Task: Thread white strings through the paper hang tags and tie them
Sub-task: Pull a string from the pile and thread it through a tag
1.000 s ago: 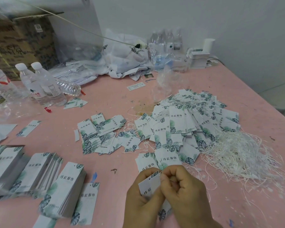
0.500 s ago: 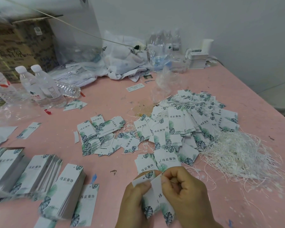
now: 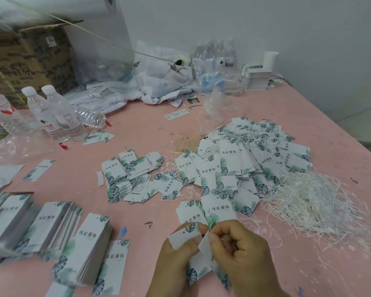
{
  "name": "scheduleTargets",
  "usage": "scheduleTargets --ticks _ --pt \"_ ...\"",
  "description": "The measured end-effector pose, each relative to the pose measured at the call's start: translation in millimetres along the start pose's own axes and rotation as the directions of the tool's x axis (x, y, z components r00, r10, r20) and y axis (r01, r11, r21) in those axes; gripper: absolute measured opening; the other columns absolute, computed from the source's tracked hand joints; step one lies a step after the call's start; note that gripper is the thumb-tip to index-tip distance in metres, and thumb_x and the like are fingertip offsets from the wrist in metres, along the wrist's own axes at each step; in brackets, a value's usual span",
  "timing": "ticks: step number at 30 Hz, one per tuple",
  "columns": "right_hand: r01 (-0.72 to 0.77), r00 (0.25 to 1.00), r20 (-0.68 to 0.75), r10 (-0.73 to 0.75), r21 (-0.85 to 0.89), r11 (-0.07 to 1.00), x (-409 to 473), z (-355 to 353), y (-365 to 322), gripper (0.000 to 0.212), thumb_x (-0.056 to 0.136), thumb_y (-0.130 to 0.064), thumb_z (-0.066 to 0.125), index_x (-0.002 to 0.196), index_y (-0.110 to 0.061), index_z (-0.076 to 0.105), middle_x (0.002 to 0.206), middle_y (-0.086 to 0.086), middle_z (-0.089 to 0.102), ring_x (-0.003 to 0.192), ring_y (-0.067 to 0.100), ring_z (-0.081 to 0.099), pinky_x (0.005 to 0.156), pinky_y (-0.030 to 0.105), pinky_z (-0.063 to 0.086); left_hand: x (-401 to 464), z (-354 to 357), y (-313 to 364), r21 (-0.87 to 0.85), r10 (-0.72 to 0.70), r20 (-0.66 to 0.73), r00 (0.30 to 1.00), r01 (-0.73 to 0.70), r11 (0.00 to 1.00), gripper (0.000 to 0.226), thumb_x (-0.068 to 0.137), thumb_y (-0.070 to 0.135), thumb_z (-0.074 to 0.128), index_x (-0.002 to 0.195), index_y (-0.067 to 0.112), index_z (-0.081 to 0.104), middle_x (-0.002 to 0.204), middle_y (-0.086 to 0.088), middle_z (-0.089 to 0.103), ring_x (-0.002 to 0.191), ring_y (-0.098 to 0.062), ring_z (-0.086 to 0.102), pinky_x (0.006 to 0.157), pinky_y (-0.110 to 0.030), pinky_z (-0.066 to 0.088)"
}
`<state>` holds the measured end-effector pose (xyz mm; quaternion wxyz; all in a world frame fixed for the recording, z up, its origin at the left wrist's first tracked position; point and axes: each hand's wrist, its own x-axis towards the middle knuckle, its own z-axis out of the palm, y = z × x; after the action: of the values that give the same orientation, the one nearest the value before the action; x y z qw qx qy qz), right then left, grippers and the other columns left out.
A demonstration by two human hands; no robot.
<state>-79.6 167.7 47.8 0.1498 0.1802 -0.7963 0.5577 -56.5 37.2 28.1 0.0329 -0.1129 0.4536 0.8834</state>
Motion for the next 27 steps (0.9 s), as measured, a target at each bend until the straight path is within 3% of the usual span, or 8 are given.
scheduleTargets --ticks 5,9,12,15,18,20,24,27 --pt "-0.030 0.999 0.039 0.028 0.046 0.999 1 -4 -3 0.005 0.075 -0.033 0.062 0.079 -0.031 0.064 0.049 0.001 0.046 0.044 -0.001 0.036 0.050 0.006 0.037 2 -4 -3 0.065 0.112 0.043 0.993 -0.115 0.991 0.046 0.051 0.028 0.098 0.083 0.009 0.071 0.073 -0.016 0.062 0.068 -0.027 0.059 0.064 -0.036 0.049" --pt "-0.049 0.995 0.086 0.046 0.042 0.998 1 -5 -3 0.009 0.075 -0.023 0.071 0.078 -0.030 0.066 0.052 0.003 0.051 0.044 -0.001 0.036 0.048 0.009 0.036 3 -9 -7 0.125 0.193 -0.001 0.981 -0.191 0.974 0.047 0.055 0.030 0.096 0.087 0.008 0.071 0.078 -0.016 0.064 0.072 -0.029 0.058 0.071 -0.041 0.044" --pt "-0.147 0.980 0.143 0.138 0.053 0.988 -1 -7 -2 0.022 0.077 -0.014 0.078 0.076 -0.034 0.070 0.054 0.005 0.056 0.044 0.000 0.037 0.046 0.012 0.036 3 -12 -9 0.151 0.223 -0.047 0.974 -0.213 0.965 0.047 0.054 0.033 0.097 0.086 0.010 0.072 0.074 -0.013 0.064 0.069 -0.028 0.057 0.069 -0.041 0.043" --pt "-0.310 0.935 0.250 0.254 0.220 0.925 5 -10 -5 0.012 0.074 -0.022 0.074 0.078 -0.033 0.074 0.058 -0.003 0.060 0.051 0.005 0.047 0.050 0.015 0.042 3 -10 -6 0.119 0.232 -0.051 0.971 -0.225 0.967 0.044 0.055 0.031 0.096 0.084 0.010 0.071 0.072 -0.012 0.064 0.066 -0.026 0.059 0.061 -0.035 0.048" --pt "-0.519 0.845 0.391 0.365 0.433 0.737 16 -18 2 0.012 0.074 -0.019 0.075 0.086 -0.021 0.074 0.063 0.000 0.059 0.049 0.012 0.049 0.047 0.020 0.043 4 -4 1 -0.036 0.210 -0.087 0.974 -0.214 0.976 0.036 0.056 0.017 0.092 0.081 0.009 0.068 0.074 -0.015 0.065 0.066 -0.028 0.063 0.062 -0.037 0.052" --pt "-0.622 0.783 0.452 0.428 0.594 0.510 24 -22 8 0.013 0.077 -0.008 0.074 0.089 -0.011 0.072 0.065 0.005 0.056 0.038 0.008 0.036 0.035 0.018 0.034 5 -1 4 -0.204 0.163 -0.109 0.981 -0.183 0.962 0.027 0.059 0.003 0.084 0.080 0.007 0.066 0.075 -0.017 0.064 0.067 -0.031 0.063 0.067 -0.042 0.052" --pt "-0.631 0.685 0.476 0.551 0.766 0.123 34 -29 17 0.017 0.077 -0.002 0.058 0.092 -0.002 0.064 0.071 0.008 0.054 0.033 0.003 0.029 0.027 0.014 0.024 5 -2 10 -0.340 0.084 -0.154 0.985 -0.132 0.931 0.024 0.061 -0.003 0.075 0.078 0.013 0.068 0.078 -0.010 0.062 0.071 -0.030 0.066 0.067 -0.041 0.054" --pt "-0.604 0.660 0.481 0.577 0.796 0.027 37 -34 19 0.012 0.078 -0.008 0.057 0.089 -0.005 0.064 0.065 0.004 0.048 0.030 0.002 0.026 0.026 0.013 0.018 3 0 13 -0.366 0.062 -0.162 0.985 -0.118 0.923 0.020 0.067 -0.003 0.069 0.079 0.013 0.068 0.079 -0.010 0.061 0.070 -0.029 0.065 0.065 -0.037 0.054"
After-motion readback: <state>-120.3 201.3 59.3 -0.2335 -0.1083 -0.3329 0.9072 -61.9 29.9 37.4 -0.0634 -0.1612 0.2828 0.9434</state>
